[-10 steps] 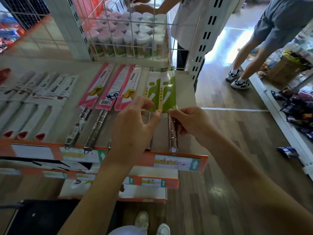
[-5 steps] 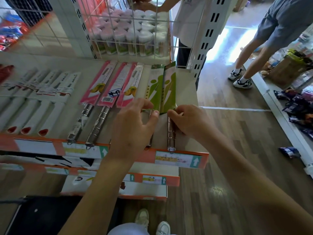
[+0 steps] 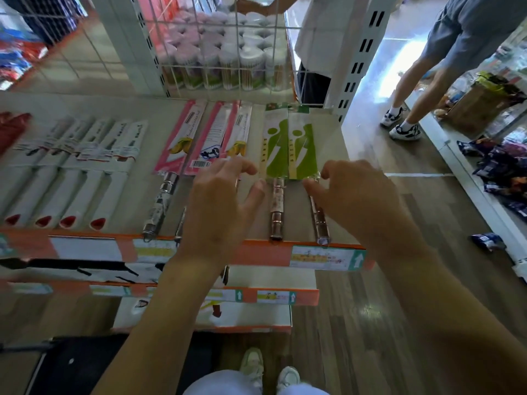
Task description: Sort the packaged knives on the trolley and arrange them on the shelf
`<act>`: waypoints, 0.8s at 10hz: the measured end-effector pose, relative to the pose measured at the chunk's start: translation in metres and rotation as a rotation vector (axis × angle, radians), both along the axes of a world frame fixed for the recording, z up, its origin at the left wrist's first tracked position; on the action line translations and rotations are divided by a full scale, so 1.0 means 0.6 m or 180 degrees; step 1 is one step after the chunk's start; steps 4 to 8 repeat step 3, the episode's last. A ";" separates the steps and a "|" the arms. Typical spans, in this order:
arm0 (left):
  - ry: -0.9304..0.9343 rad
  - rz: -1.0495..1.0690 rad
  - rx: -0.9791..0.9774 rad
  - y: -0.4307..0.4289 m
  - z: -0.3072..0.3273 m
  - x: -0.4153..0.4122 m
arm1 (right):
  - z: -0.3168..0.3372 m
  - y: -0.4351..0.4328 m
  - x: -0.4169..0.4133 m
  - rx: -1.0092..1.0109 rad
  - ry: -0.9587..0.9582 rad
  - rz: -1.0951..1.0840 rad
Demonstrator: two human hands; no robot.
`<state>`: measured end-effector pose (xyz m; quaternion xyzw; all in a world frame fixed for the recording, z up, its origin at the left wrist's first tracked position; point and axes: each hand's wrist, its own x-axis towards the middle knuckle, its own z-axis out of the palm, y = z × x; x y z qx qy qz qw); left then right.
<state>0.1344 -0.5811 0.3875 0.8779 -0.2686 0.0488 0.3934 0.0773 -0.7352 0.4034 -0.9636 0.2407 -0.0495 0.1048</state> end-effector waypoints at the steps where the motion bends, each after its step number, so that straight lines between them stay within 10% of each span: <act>1: -0.0135 -0.0033 0.0147 0.026 0.002 0.008 | 0.013 0.023 -0.001 0.0068 -0.0396 0.0069; 8: -0.0047 0.0283 0.0580 0.104 0.011 0.010 | 0.011 0.093 -0.002 0.0333 -0.0622 0.0093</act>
